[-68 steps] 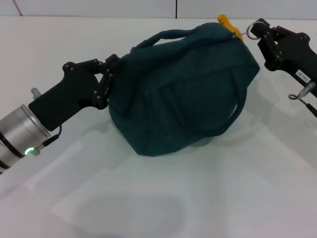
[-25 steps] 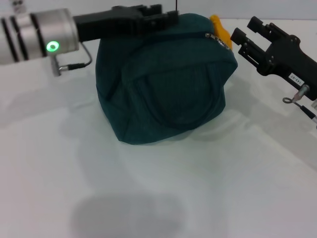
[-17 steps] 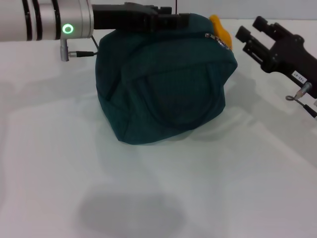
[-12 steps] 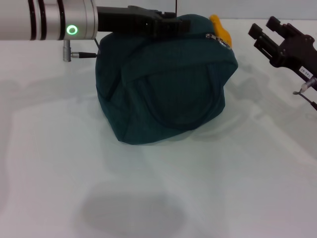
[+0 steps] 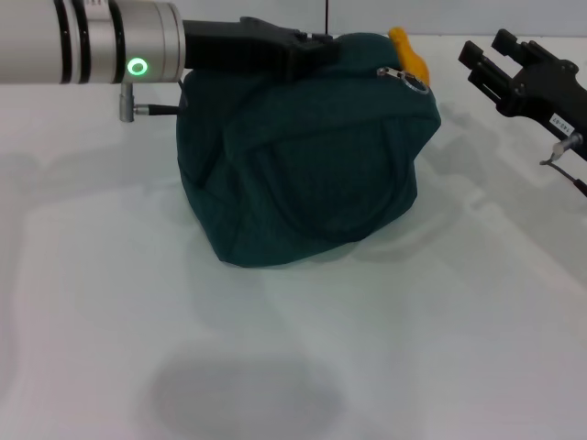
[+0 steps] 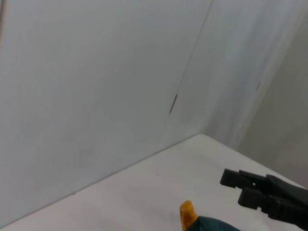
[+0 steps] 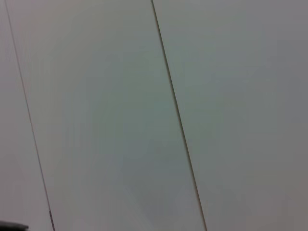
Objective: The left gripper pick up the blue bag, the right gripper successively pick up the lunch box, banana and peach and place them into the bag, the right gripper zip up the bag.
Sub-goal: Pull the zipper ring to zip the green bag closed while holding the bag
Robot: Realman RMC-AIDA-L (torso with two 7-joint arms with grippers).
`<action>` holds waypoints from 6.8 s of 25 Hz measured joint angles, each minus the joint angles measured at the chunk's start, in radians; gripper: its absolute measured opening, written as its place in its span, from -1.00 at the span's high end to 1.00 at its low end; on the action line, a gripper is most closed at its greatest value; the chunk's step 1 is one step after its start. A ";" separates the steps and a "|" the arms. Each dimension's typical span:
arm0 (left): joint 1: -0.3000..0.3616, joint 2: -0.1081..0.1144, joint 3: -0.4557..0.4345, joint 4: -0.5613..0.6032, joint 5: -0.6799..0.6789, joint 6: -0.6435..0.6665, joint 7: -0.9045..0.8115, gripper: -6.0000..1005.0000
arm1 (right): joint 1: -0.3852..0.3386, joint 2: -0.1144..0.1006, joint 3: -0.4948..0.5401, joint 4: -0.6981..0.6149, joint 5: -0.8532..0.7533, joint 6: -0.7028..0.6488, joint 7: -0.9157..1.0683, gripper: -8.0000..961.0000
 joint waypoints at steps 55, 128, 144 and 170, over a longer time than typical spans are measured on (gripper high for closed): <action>0.087 -0.036 -0.007 0.107 -0.089 0.113 0.104 0.89 | 0.051 -0.055 0.143 -0.021 -0.331 0.033 0.180 -0.13; 0.130 -0.051 -0.010 0.108 -0.117 0.112 0.148 0.91 | -0.022 -0.045 0.575 -0.195 -1.007 -0.406 0.434 0.10; 0.127 -0.051 -0.010 0.105 -0.117 0.116 0.148 0.92 | 0.014 0.017 0.602 -0.166 -1.074 -0.163 0.387 0.10; 0.139 -0.055 -0.010 0.100 -0.119 0.109 0.172 0.93 | 0.000 0.010 0.565 -0.174 -1.074 -0.208 0.394 0.17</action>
